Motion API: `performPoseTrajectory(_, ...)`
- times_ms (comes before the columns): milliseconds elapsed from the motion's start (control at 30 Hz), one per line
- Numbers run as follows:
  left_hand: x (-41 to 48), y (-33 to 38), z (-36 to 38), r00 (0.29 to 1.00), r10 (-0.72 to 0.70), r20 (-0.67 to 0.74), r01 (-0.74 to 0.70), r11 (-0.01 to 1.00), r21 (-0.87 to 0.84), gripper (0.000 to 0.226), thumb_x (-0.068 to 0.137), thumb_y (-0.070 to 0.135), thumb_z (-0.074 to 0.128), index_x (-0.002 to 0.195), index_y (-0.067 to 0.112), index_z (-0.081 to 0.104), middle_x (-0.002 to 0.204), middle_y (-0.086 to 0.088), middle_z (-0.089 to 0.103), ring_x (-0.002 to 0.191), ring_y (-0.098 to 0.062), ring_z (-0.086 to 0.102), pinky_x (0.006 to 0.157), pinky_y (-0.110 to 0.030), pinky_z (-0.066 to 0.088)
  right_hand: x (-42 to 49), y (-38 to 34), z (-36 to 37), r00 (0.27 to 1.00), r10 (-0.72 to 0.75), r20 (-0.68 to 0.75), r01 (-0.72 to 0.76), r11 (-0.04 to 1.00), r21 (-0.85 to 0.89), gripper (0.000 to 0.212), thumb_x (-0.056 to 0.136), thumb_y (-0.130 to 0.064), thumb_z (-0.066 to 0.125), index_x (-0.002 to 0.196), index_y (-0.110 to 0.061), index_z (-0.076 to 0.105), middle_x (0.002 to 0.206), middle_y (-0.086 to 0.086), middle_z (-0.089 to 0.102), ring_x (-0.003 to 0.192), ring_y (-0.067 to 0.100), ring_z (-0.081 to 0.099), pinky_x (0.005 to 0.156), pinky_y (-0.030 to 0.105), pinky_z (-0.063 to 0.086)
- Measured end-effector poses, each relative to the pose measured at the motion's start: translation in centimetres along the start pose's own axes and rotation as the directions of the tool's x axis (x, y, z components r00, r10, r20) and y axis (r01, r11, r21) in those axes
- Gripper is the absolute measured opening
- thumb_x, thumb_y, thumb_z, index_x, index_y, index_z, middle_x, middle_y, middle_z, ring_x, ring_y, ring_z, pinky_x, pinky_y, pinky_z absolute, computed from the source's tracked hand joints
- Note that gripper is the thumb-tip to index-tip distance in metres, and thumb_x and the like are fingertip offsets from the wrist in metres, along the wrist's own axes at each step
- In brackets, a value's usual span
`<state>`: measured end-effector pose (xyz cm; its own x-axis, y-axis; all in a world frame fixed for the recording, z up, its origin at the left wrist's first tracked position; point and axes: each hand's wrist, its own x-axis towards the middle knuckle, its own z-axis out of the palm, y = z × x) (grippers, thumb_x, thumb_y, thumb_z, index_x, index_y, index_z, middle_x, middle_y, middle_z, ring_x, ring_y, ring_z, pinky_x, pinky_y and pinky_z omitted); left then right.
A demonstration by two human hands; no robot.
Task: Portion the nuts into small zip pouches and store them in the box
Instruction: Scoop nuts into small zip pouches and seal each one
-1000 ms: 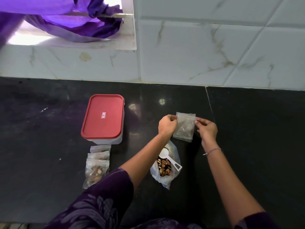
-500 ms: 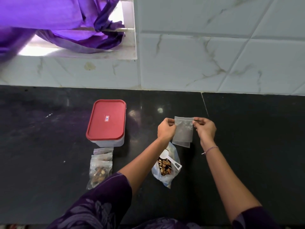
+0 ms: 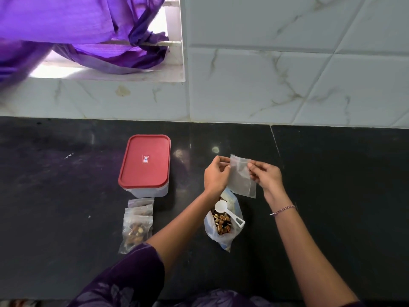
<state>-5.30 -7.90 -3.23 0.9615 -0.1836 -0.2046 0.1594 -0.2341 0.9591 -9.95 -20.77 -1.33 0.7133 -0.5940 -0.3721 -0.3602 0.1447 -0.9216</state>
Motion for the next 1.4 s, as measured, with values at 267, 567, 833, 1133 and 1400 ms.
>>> performPoseTrajectory(267, -1.7, -0.6, -3.5, 0.965, 0.165, 0.204, -0.131, 0.977, -0.169, 0.051, 0.089, 0.007, 0.059, 0.134, 0.02, 0.041, 0.118, 0.011, 0.05, 0.11, -0.012, 0.054, 0.089, -0.027, 0.054, -3.4, -0.5, 2.0, 0.997, -0.013, 0.077, 0.012, 1.0, 0.014, 0.013, 0.085, -0.015, 0.069, 0.097, -0.012, 0.068, 0.09, 0.002, 0.067, 0.075, 0.008, 0.06, 0.056, 0.017, 0.047)
performPoseTrajectory(567, -2.8, -0.7, -5.5, 0.977, 0.113, -0.18, -0.132, 0.986, -0.101, 0.021, 0.088, 0.022, 0.067, 0.104, 0.025, 0.053, 0.105, -0.003, 0.059, 0.1, -0.017, 0.058, 0.081, -0.023, 0.051, -6.4, 0.3, 3.2, 0.965, -0.246, 0.096, 0.25, 0.968, -0.034, 0.009, 0.083, -0.009, 0.07, 0.091, -0.013, 0.068, 0.086, 0.002, 0.071, 0.079, 0.01, 0.07, 0.069, 0.02, 0.057)
performPoseTrajectory(833, -4.0, 0.0, -6.7, 0.996, -0.063, -0.058, 0.043, 0.955, -0.294, 0.003, 0.087, 0.012, 0.067, 0.086, 0.009, 0.069, 0.083, -0.009, 0.07, 0.076, -0.018, 0.067, 0.059, -0.019, 0.053, -7.4, 1.5, 4.2, 0.926, -0.212, 0.314, 0.237, 0.97, -0.045, 0.009, 0.081, -0.009, 0.073, 0.086, -0.015, 0.068, 0.086, 0.005, 0.072, 0.084, 0.014, 0.07, 0.076, 0.025, 0.057)
performPoseTrajectory(1133, -4.5, 0.3, -8.1, 0.986, -0.135, 0.095, 0.158, 0.936, -0.314, 0.012, 0.089, 0.019, 0.068, 0.084, 0.008, 0.071, 0.078, -0.007, 0.069, 0.067, -0.015, 0.067, 0.059, -0.023, 0.057, -7.7, 1.3, 4.7, 0.86, -0.198, 0.471, 0.296, 0.944, -0.143, 0.004, 0.085, -0.014, 0.069, 0.087, -0.018, 0.068, 0.088, 0.007, 0.071, 0.083, 0.015, 0.066, 0.079, 0.027, 0.056)
performPoseTrajectory(1400, -5.1, 0.9, -8.6, 0.96, -0.182, 0.213, 0.239, 0.928, -0.286, 0.028, 0.089, 0.025, 0.068, 0.096, -0.001, 0.07, 0.067, -0.002, 0.069, 0.06, -0.01, 0.068, 0.052, -0.021, 0.054, -7.9, 1.1, 4.5, 0.804, -0.176, 0.568, 0.232, 0.972, -0.026, 0.027, 0.098, -0.022, 0.048, 0.081, -0.016, 0.067, 0.078, 0.0, 0.064, 0.082, 0.019, 0.056, 0.079, 0.033, 0.048)
